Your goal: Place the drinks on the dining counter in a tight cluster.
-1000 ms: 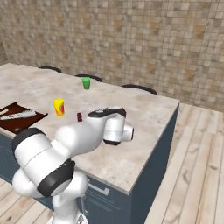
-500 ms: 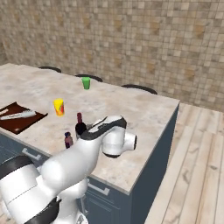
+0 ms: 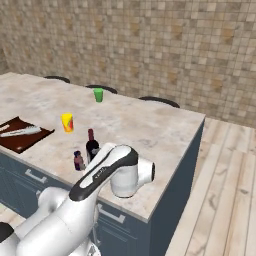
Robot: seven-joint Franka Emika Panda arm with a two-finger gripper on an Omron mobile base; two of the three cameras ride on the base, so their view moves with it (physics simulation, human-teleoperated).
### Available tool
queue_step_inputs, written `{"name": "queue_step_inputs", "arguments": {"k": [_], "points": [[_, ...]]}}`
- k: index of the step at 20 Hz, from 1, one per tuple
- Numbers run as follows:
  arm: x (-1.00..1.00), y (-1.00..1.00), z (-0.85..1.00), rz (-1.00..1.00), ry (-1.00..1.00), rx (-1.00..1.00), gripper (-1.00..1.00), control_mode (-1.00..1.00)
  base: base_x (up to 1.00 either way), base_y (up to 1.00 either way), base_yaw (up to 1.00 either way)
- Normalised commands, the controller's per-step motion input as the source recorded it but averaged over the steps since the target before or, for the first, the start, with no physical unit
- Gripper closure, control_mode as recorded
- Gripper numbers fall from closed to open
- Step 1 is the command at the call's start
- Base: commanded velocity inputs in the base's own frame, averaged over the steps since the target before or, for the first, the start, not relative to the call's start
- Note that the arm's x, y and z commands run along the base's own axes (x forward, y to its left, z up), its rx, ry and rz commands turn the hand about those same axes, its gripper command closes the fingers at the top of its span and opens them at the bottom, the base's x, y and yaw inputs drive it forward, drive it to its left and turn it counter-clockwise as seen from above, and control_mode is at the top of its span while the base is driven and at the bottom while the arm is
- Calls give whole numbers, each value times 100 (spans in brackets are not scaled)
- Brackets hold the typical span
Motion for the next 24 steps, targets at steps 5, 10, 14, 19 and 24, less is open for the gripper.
{"name": "queue_step_inputs", "arguments": {"k": [5,10,14,19,24], "points": [[-9,0,0,0,0,0,-100,100,0,0,0],[0,0,0,0,0,0,-100,100,-58,-8,-21],[0,0,0,0,0,0,-100,100,-43,-4,-48],[0,0,0,0,0,0,-100,100,-4,2,-91],[0,0,0,0,0,0,-100,100,0,3,-97]]}}
